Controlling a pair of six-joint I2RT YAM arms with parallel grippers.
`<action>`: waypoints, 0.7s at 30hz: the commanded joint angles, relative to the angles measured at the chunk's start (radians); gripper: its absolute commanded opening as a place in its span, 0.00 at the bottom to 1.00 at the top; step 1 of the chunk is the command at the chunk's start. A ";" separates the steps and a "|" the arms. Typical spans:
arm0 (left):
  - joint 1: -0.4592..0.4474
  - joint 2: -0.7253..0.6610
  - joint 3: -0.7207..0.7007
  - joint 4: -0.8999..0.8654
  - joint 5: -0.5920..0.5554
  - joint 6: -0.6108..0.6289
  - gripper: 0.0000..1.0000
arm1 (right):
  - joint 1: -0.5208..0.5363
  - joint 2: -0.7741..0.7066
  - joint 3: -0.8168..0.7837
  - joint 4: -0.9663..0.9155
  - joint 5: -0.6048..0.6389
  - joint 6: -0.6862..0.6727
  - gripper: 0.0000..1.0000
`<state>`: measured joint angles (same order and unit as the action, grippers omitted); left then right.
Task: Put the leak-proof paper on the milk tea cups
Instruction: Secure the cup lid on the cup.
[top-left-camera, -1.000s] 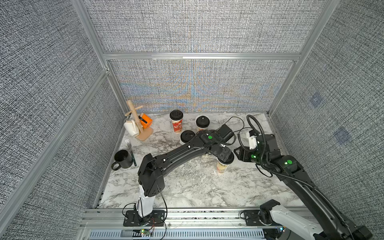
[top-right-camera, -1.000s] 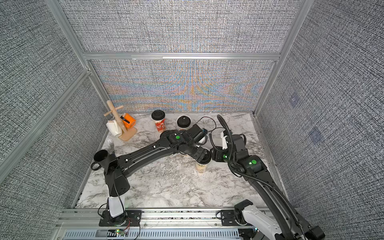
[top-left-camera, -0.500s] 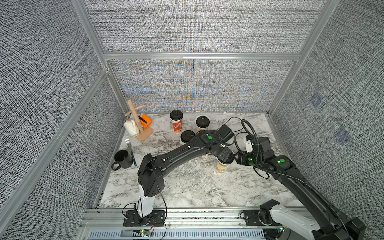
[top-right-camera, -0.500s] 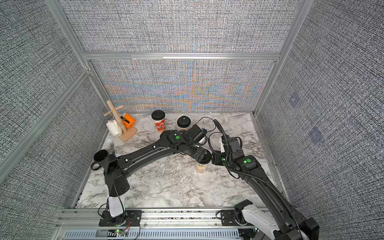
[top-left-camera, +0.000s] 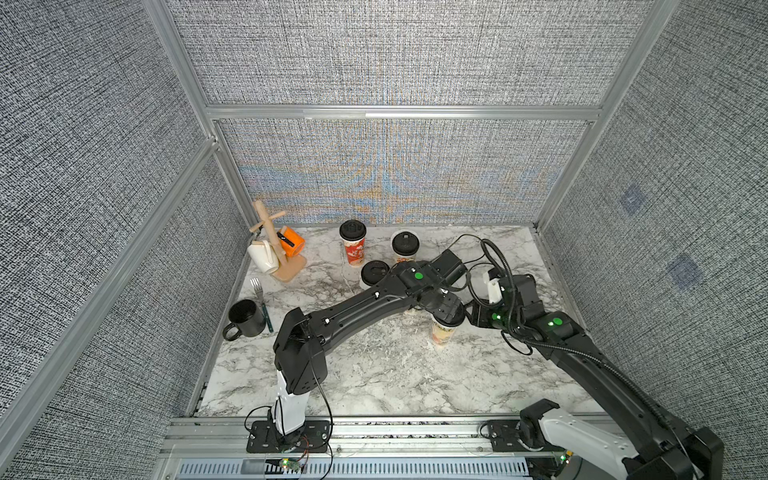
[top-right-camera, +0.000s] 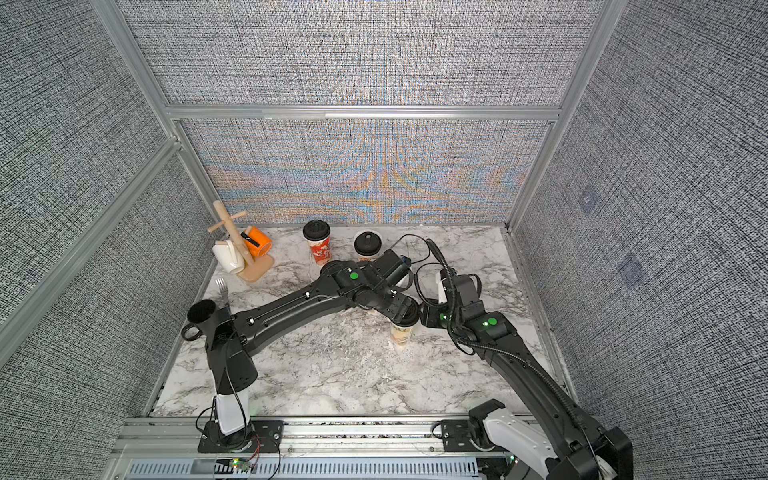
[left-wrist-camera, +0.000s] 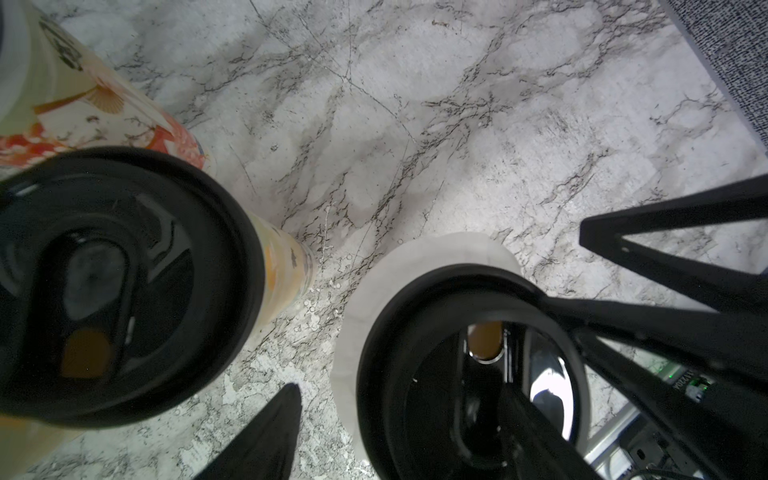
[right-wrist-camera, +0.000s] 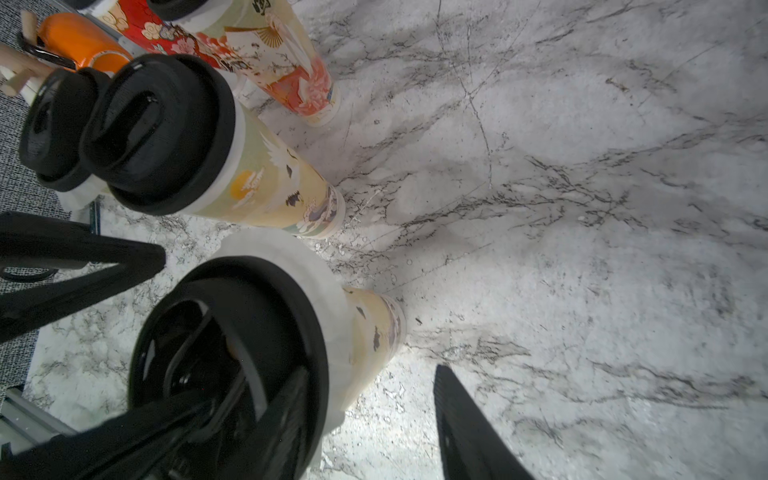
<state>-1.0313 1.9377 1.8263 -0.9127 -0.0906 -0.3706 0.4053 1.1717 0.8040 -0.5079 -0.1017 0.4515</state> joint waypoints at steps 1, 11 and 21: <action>0.002 0.023 -0.034 -0.241 -0.069 0.029 0.75 | 0.003 0.014 -0.053 -0.119 -0.009 -0.009 0.49; 0.002 0.018 -0.067 -0.235 -0.077 0.020 0.75 | 0.000 -0.055 0.142 -0.183 0.036 -0.009 0.49; 0.004 0.016 -0.069 -0.224 -0.075 0.013 0.75 | 0.003 -0.049 0.159 -0.127 -0.062 0.002 0.49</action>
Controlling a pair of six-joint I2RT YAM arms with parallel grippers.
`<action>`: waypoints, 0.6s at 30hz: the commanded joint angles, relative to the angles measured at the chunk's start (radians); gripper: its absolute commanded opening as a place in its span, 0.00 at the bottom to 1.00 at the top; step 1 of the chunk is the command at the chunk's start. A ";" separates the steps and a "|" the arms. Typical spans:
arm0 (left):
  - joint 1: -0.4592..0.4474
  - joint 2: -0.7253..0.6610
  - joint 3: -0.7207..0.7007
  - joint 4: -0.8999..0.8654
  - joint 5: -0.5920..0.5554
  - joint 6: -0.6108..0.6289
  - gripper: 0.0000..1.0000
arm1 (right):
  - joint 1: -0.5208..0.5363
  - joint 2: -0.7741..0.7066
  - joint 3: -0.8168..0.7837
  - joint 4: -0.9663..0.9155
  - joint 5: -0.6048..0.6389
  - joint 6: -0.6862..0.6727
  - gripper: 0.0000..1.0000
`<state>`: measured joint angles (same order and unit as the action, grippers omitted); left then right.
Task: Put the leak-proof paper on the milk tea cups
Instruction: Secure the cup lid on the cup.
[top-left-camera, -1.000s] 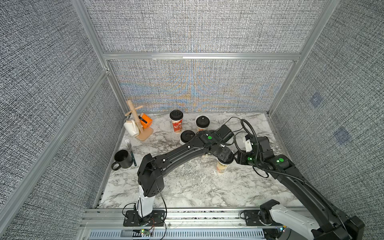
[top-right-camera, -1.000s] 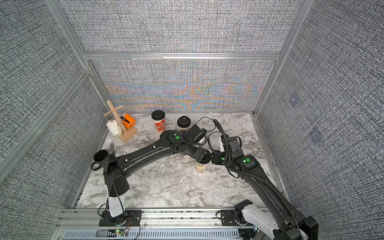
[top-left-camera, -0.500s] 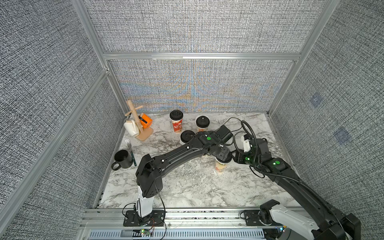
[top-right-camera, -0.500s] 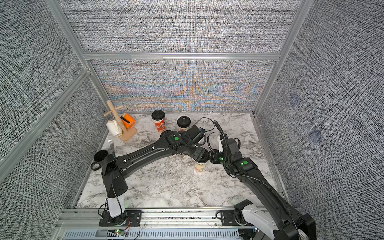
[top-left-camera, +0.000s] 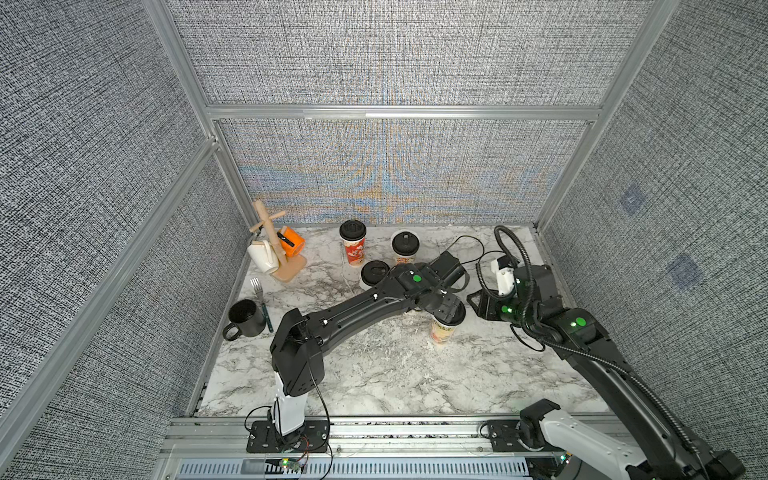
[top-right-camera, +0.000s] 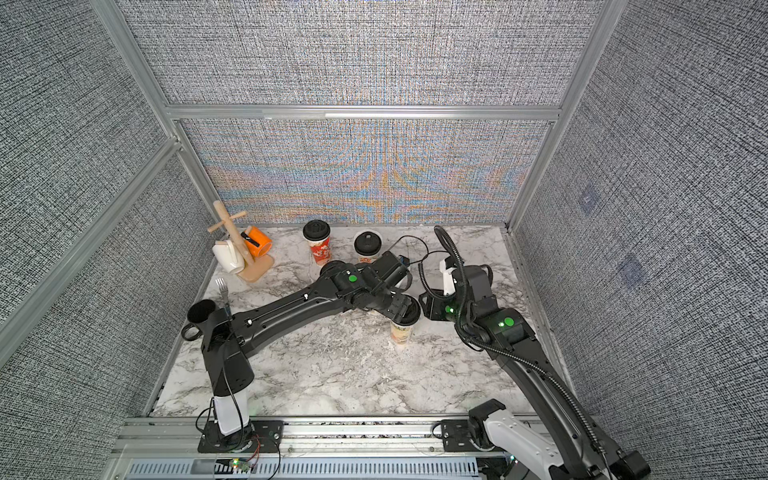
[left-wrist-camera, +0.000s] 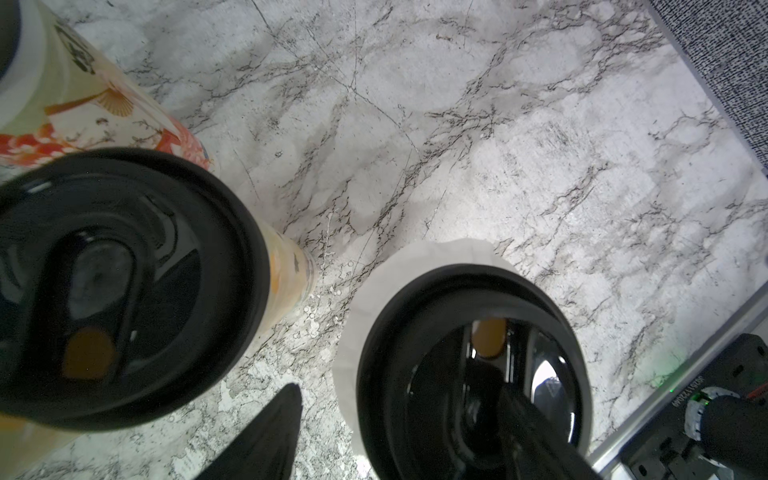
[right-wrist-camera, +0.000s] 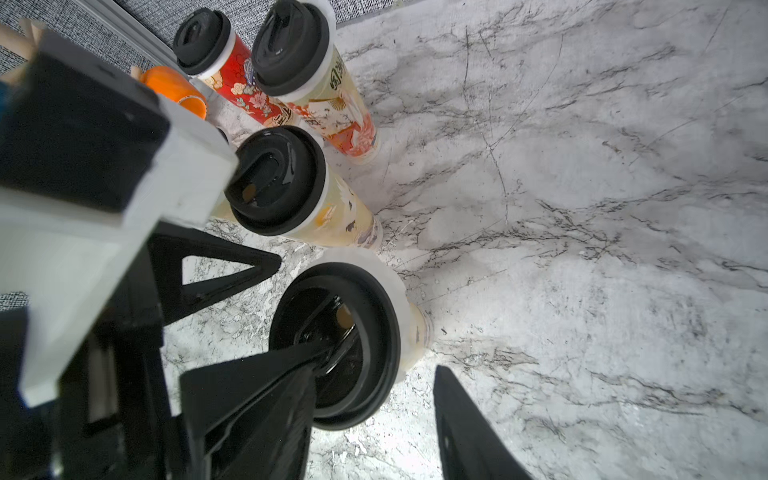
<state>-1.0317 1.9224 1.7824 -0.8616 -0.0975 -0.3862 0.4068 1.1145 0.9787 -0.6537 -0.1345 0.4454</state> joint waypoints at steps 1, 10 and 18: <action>0.004 0.029 -0.024 -0.272 -0.065 0.030 0.75 | 0.002 0.012 -0.026 0.031 -0.035 0.014 0.49; 0.003 0.024 -0.018 -0.254 -0.036 0.033 0.75 | 0.011 0.063 -0.087 0.154 -0.099 0.054 0.49; 0.004 0.017 -0.010 -0.246 -0.024 0.034 0.75 | 0.045 0.128 -0.112 0.166 -0.057 0.070 0.49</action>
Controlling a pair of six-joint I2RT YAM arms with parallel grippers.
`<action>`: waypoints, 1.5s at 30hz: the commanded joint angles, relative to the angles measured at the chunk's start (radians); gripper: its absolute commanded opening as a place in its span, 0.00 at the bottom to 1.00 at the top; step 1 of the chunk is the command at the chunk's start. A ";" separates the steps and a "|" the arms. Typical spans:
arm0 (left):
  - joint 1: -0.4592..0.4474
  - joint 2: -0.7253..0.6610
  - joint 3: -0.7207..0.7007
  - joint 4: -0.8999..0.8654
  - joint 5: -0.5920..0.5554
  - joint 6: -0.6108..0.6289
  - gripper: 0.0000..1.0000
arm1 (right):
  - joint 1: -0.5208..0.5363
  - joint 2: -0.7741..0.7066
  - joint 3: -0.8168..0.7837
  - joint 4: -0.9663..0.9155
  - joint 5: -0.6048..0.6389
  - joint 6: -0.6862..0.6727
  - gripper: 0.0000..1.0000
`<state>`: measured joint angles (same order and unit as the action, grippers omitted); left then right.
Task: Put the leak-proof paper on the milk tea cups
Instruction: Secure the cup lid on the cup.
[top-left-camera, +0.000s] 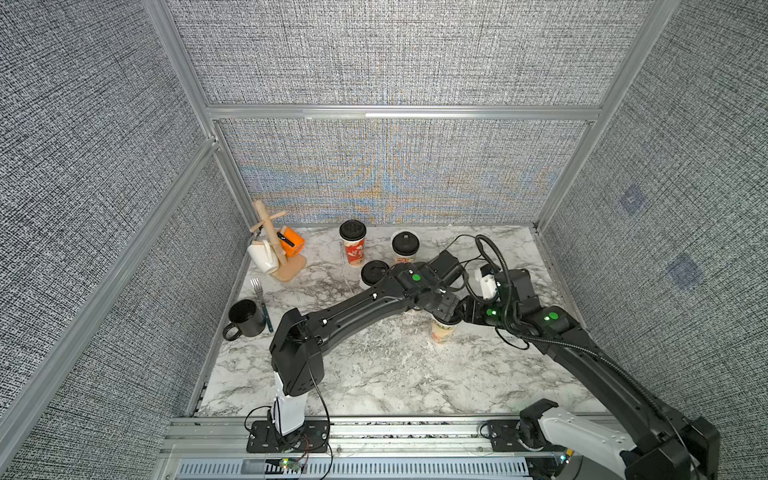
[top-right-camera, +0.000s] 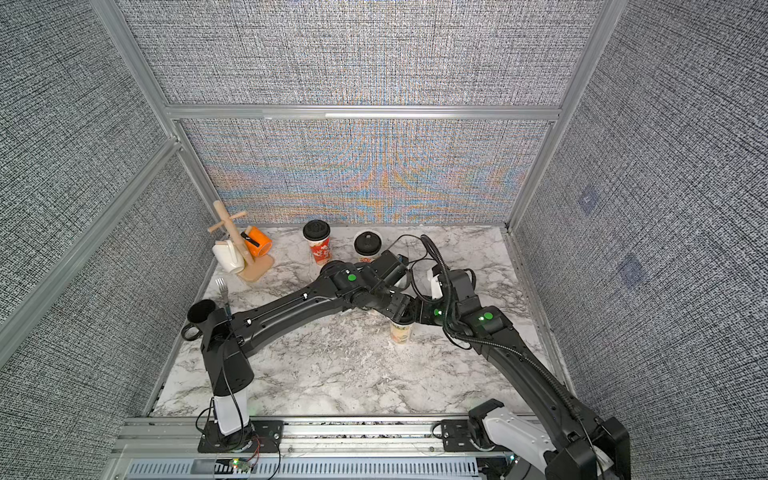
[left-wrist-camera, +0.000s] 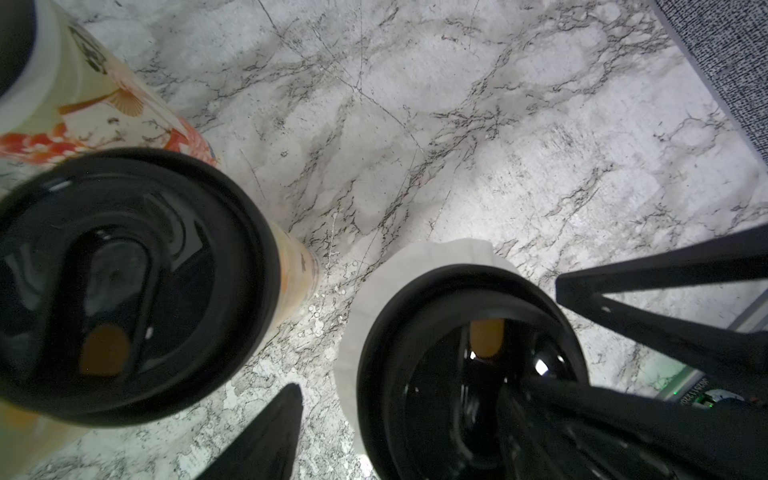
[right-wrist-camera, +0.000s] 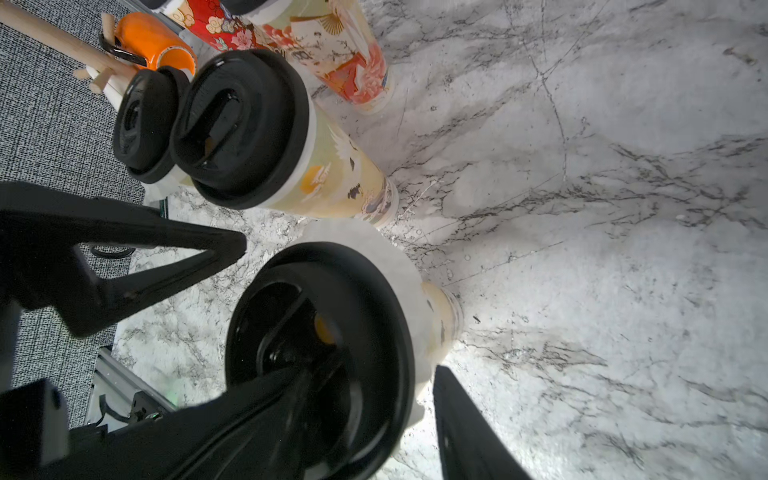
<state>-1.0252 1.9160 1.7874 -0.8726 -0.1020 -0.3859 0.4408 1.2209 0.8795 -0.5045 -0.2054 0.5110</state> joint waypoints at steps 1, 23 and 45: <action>-0.003 0.020 -0.010 -0.235 -0.017 0.034 0.75 | 0.013 0.023 -0.014 0.010 0.024 0.004 0.49; -0.001 -0.051 0.145 -0.200 0.039 0.061 0.77 | 0.015 -0.011 -0.064 -0.061 0.095 0.001 0.48; 0.016 -0.205 -0.101 -0.106 -0.011 -0.129 0.66 | 0.070 -0.005 -0.044 -0.056 0.090 0.015 0.47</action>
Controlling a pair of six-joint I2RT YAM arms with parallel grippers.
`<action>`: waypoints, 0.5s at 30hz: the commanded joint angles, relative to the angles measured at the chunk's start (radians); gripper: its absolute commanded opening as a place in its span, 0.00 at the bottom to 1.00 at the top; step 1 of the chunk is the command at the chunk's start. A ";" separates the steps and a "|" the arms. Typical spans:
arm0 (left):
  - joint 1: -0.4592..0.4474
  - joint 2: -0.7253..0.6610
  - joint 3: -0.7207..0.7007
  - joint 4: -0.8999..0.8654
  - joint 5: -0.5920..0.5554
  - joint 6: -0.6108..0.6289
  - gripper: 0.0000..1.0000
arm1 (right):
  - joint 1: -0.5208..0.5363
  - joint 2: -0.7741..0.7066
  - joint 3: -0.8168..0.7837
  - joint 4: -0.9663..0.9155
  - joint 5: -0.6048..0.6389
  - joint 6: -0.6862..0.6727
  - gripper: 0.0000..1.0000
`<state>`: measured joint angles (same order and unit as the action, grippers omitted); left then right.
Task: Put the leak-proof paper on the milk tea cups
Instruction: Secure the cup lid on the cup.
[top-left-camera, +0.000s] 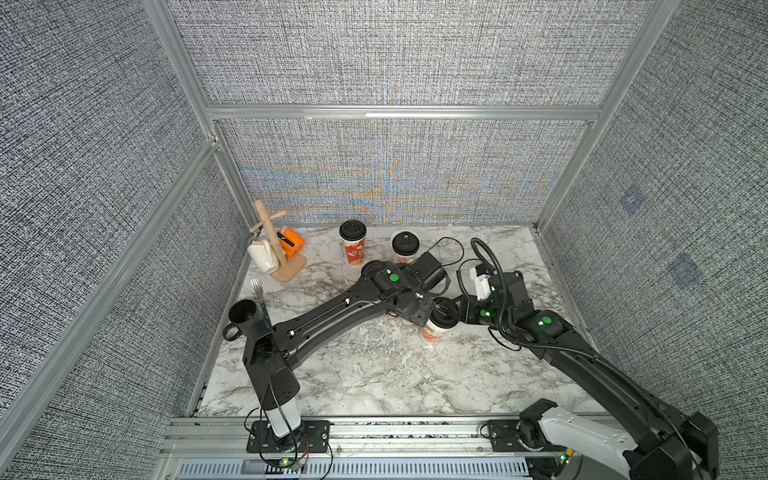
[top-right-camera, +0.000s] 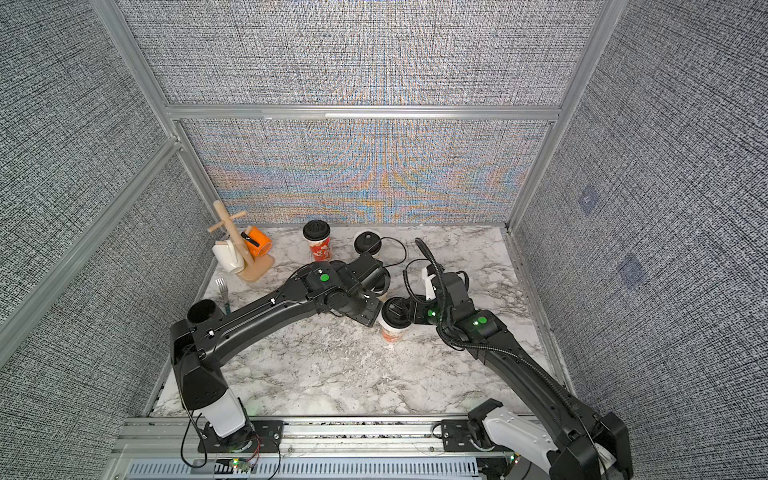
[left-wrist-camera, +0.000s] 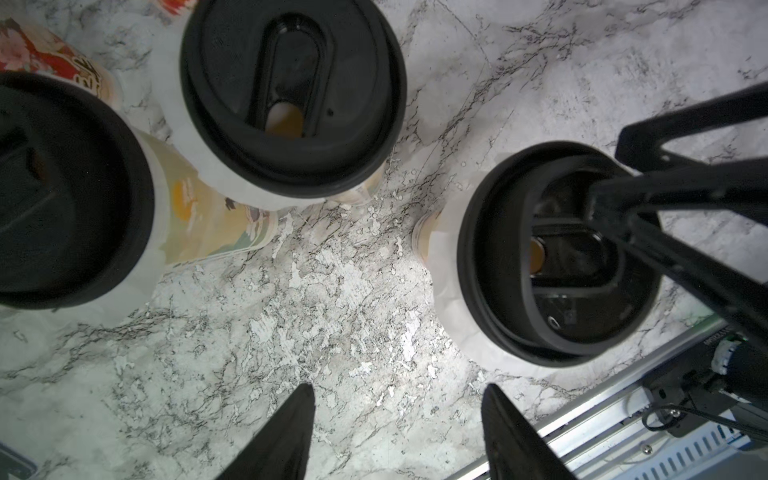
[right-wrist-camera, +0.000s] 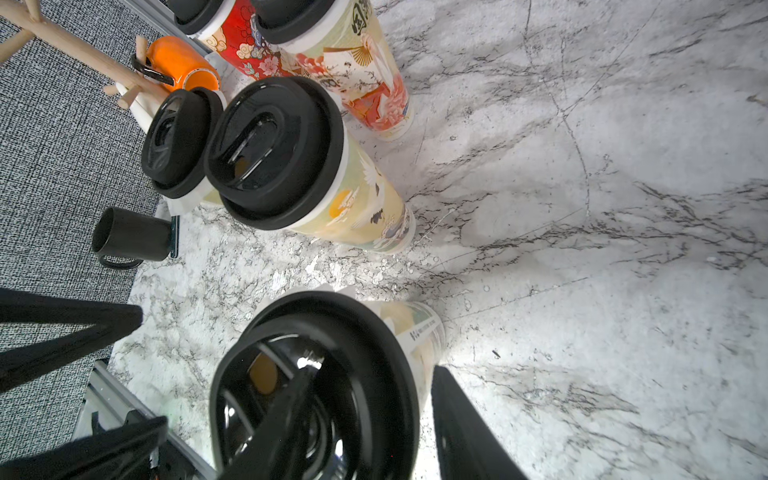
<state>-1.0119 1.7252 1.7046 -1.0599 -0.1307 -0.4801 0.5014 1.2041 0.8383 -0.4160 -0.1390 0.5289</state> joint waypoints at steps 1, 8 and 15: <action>0.003 -0.020 -0.029 0.095 0.022 -0.039 0.66 | 0.012 0.012 -0.001 -0.144 0.024 -0.003 0.47; 0.014 -0.036 -0.094 0.166 0.052 -0.062 0.65 | 0.048 0.024 0.001 -0.135 0.029 0.013 0.47; 0.024 -0.032 -0.145 0.188 0.055 -0.074 0.65 | 0.065 0.038 0.003 -0.126 0.032 0.019 0.47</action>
<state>-0.9901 1.6924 1.5738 -0.9024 -0.0967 -0.5514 0.5598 1.2285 0.8455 -0.4011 -0.1093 0.5537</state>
